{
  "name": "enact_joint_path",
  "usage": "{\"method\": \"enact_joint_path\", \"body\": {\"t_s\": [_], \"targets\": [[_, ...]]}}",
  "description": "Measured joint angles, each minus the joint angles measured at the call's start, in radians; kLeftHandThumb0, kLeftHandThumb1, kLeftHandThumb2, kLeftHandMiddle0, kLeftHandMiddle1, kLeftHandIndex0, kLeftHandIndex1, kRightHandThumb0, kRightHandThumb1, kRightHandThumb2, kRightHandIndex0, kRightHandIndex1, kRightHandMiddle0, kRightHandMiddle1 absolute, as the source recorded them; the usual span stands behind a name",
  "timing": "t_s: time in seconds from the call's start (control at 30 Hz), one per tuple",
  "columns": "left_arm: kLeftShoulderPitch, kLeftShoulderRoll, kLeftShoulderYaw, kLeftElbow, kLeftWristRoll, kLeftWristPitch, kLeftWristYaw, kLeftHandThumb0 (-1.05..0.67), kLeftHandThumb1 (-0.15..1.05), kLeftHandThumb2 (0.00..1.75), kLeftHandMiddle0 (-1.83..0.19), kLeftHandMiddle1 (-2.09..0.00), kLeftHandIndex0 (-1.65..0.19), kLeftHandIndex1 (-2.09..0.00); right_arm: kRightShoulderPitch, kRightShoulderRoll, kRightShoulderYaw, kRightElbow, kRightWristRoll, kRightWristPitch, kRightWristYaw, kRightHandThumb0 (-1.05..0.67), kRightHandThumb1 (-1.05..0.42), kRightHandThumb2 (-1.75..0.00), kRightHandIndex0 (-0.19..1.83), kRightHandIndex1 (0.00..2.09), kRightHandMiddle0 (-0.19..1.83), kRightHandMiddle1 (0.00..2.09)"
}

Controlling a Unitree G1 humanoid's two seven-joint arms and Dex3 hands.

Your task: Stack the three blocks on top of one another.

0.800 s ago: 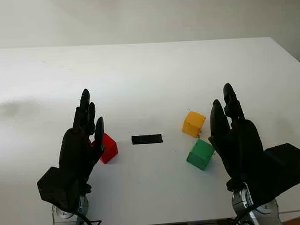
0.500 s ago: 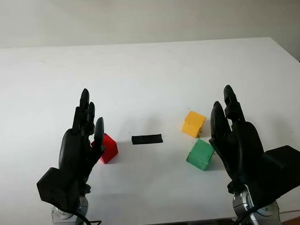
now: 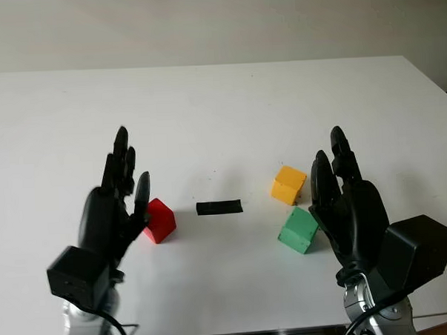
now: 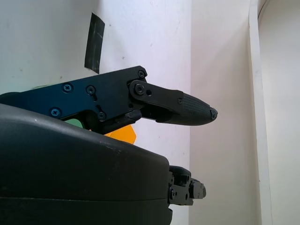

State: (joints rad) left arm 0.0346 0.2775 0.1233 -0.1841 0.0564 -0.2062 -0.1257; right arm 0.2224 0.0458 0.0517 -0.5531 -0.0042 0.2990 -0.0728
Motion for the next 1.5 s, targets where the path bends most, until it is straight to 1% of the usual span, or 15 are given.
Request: {"method": "enact_joint_path", "body": {"t_s": [0.13, 0.27, 0.37, 0.43, 0.5, 0.67, 0.73, 0.9, 1.03, 1.2, 1.33, 1.5], "targets": [[-0.111, 0.171, 0.041, 0.022, -0.008, -0.041, -0.135, -0.65, 1.05, 0.28, -0.10, -0.06, -0.22, -0.08, -0.001, 0.000, 0.001, 0.000, -0.004, 0.000, 0.000, -0.55, -1.05, -0.60, 0.01, 0.06, 0.01, 0.05], [-0.183, 0.352, 0.045, 0.058, 0.021, -0.048, -0.295, -0.60, 1.05, 0.17, -0.10, -0.06, -0.26, -0.07, -0.003, -0.001, 0.008, -0.001, -0.023, 0.000, -0.005, -0.54, -1.05, -0.62, 0.02, 0.06, 0.01, 0.05], [-0.254, 0.490, 0.027, 0.080, 0.045, -0.060, -0.431, -0.54, 1.04, 0.10, -0.08, -0.04, -0.26, -0.06, -0.003, 0.000, 0.006, -0.002, -0.030, 0.000, -0.008, -0.54, -1.05, -0.61, 0.02, 0.06, 0.01, 0.06], [-0.307, 0.553, 0.002, 0.101, 0.071, -0.088, -0.495, -0.52, 1.02, 0.07, -0.07, -0.04, -0.28, -0.07, -0.004, 0.000, 0.005, -0.003, -0.030, 0.000, -0.008, -0.53, -1.05, -0.62, 0.02, 0.06, 0.00, 0.05], [-0.355, 0.593, -0.033, 0.125, 0.114, -0.137, -0.529, -0.52, 1.00, 0.06, -0.07, -0.04, -0.29, -0.07, -0.005, 0.000, 0.004, -0.003, -0.029, 0.000, -0.005, -0.54, -1.05, -0.62, 0.01, 0.05, 0.00, 0.05], [-0.427, 0.639, -0.118, 0.165, 0.271, -0.250, -0.540, -0.52, 0.92, 0.03, -0.08, -0.05, -0.31, -0.08, -0.009, 0.001, 0.002, -0.003, -0.029, 0.000, -0.010, -0.55, -1.05, -0.61, 0.02, 0.06, 0.01, 0.06], [-0.448, 0.652, -0.142, 0.180, 0.325, -0.302, -0.533, -0.51, 0.91, 0.03, -0.06, -0.04, -0.30, -0.07, -0.010, 0.001, 0.002, -0.003, -0.032, 0.000, -0.013, -0.55, -1.05, -0.61, 0.02, 0.06, 0.02, 0.06], [-0.488, 0.669, -0.187, 0.216, 0.412, -0.411, -0.516, -0.52, 0.91, 0.05, 0.04, -0.01, -0.22, -0.03, -0.010, 0.001, 0.003, -0.003, -0.031, 0.000, -0.017, -0.55, -1.05, -0.60, 0.02, 0.06, 0.02, 0.06], [-0.498, 0.692, -0.214, 0.216, 0.449, -0.421, -0.543, -0.52, 0.91, 0.05, 0.17, -0.01, -0.17, -0.02, -0.010, 0.001, 0.004, -0.003, -0.030, 0.000, -0.019, -0.55, -1.05, -0.61, 0.02, 0.05, 0.01, 0.05], [-0.498, 0.697, -0.229, 0.200, 0.452, -0.421, -0.564, -0.53, 0.91, 0.05, 0.19, -0.02, -0.18, -0.03, -0.009, 0.001, 0.010, -0.003, -0.034, -0.001, -0.019, -0.55, -1.05, -0.61, 0.02, 0.05, 0.01, 0.05], [-0.490, 0.698, -0.229, 0.205, 0.464, -0.455, -0.537, -0.56, 0.90, 0.05, 0.19, -0.03, -0.19, -0.04, -0.009, 0.001, 0.011, -0.003, -0.036, -0.001, -0.019, -0.55, -1.05, -0.61, 0.02, 0.05, 0.01, 0.05], [-0.465, 0.698, -0.241, 0.243, 0.499, -0.499, -0.477, -0.62, 0.92, 0.06, 0.19, -0.03, -0.21, -0.05, -0.008, 0.001, 0.013, -0.003, -0.040, -0.001, -0.019, -0.54, -1.05, -0.62, 0.02, 0.05, 0.01, 0.05]]}}
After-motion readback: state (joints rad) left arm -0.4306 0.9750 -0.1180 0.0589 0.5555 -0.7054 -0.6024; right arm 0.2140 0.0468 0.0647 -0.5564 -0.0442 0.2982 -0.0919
